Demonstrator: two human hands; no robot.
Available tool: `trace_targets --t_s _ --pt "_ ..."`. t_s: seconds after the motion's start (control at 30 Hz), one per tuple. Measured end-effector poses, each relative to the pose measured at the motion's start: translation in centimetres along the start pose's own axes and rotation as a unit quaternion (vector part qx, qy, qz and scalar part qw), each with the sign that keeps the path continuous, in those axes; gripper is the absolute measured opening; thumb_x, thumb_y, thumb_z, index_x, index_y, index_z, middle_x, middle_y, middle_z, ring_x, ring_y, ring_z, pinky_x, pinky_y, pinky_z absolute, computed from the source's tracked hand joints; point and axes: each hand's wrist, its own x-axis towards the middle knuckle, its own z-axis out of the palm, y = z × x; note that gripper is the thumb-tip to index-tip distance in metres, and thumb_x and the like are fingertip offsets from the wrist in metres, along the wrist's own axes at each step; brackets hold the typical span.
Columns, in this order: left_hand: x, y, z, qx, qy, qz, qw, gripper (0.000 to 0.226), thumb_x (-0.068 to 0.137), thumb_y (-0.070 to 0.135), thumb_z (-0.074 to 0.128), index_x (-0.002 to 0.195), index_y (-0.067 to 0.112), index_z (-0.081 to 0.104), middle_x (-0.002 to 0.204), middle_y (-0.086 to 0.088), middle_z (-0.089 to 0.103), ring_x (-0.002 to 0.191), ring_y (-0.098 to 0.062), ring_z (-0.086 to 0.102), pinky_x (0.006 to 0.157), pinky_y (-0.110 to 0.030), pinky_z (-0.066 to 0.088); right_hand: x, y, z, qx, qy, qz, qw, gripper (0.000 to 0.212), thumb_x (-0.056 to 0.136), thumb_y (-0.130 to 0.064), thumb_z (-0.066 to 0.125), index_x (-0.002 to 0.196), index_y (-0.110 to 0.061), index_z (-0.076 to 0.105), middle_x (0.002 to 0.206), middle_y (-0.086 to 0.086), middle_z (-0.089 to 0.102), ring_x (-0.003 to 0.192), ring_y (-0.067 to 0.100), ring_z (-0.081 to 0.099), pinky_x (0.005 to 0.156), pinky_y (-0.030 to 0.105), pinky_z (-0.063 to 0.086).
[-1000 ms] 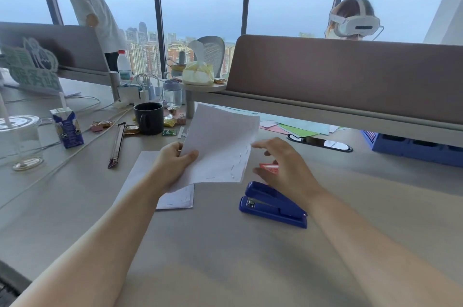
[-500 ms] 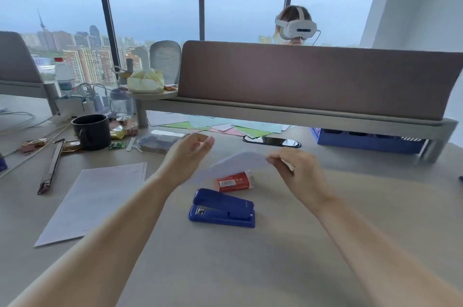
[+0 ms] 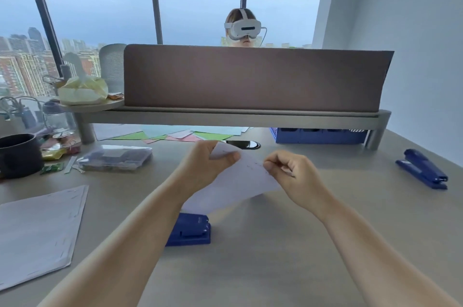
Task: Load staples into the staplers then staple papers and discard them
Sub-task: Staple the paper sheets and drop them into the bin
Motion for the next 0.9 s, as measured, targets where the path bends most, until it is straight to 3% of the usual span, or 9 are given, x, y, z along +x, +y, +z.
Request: trace_targets --t_s 0.13,0.27,0.37,0.43,0.53,0.7,0.8,0.9 --pt "0.2 0.1 0.8 -0.02 -0.01 -0.011 1.0 0.018 0.086 0.023 0.059 0.071 0.033 0.063 0.073 0.009 0.066 0.066 -0.013 0.062 0.061 -0.027 0.049 0.0 0.0 -0.8 0.015 -0.011 0.015 1.0 0.027 0.082 -0.014 0.065 0.065 -0.034 0.059 0.062 -0.026 0.062 0.065 -0.006 0.055 0.067 0.006 0.042" --pt "0.0 0.2 1.0 -0.029 -0.013 -0.008 0.999 0.027 0.086 0.02 0.059 0.065 0.037 0.063 0.065 0.017 0.065 0.055 0.003 0.06 0.056 -0.017 0.049 0.0 -0.7 -1.4 0.07 -0.026 0.021 0.997 0.022 0.082 -0.009 0.064 0.07 -0.027 0.063 0.066 -0.013 0.063 0.067 -0.005 0.055 0.07 0.006 0.042" --pt "-0.1 0.2 1.1 -0.033 -0.014 0.015 0.999 0.028 0.086 0.02 0.059 0.066 0.039 0.064 0.06 0.023 0.066 0.058 0.006 0.06 0.056 -0.014 0.048 -0.1 -1.1 -1.6 0.076 -0.03 0.008 0.997 0.021 0.081 -0.01 0.066 0.068 -0.027 0.063 0.068 -0.009 0.062 0.067 0.0 0.054 0.068 0.009 0.042" --pt "-0.2 0.2 1.2 -0.027 -0.002 0.051 0.998 0.027 0.086 0.019 0.058 0.07 0.041 0.061 0.062 0.028 0.065 0.062 0.007 0.06 0.054 -0.01 0.048 -0.1 -1.3 -1.6 0.061 -0.021 -0.003 0.998 0.017 0.077 -0.014 0.071 0.067 -0.026 0.064 0.068 -0.005 0.061 0.066 0.004 0.053 0.067 0.011 0.041" --pt "-0.2 0.2 0.9 -0.006 0.001 0.125 0.992 0.026 0.081 0.015 0.065 0.074 0.04 0.062 0.073 0.034 0.065 0.073 0.007 0.06 0.06 -0.008 0.049 0.0 -1.0 -1.7 0.012 0.058 -0.064 0.996 0.011 0.072 -0.016 0.073 0.067 -0.022 0.065 0.066 -0.006 0.062 0.063 0.006 0.052 0.064 0.011 0.042" --pt "-0.4 -0.4 1.1 0.049 0.01 0.238 0.97 0.022 0.07 0.011 0.075 0.077 0.032 0.072 0.074 0.022 0.064 0.074 -0.001 0.06 0.066 -0.011 0.047 0.2 -0.1 -1.7 -0.132 0.167 -0.18 0.96 0.007 0.073 -0.012 0.068 0.067 -0.012 0.067 0.068 -0.004 0.065 0.064 0.015 0.059 0.063 0.037 0.051" --pt "-0.6 -0.5 1.5 0.133 0.054 0.337 0.93 0.004 0.073 0.018 0.072 0.075 0.02 0.075 0.076 0.011 0.063 0.07 -0.005 0.056 0.061 -0.015 0.045 0.3 0.2 -1.7 -0.176 0.205 -0.229 0.935 0.012 0.075 -0.005 0.069 0.063 -0.009 0.066 0.067 0.0 0.066 0.062 0.021 0.06 0.059 0.04 0.051" --pt "-0.4 -1.1 1.8 0.183 0.119 0.399 0.891 0.009 0.077 0.017 0.07 0.078 0.025 0.071 0.083 0.009 0.06 0.068 -0.014 0.058 0.058 -0.03 0.047 0.2 0.4 -1.9 -0.191 0.222 -0.247 0.924 0.015 0.077 -0.006 0.069 0.063 -0.009 0.066 0.066 0.004 0.066 0.061 0.024 0.06 0.057 0.037 0.051"
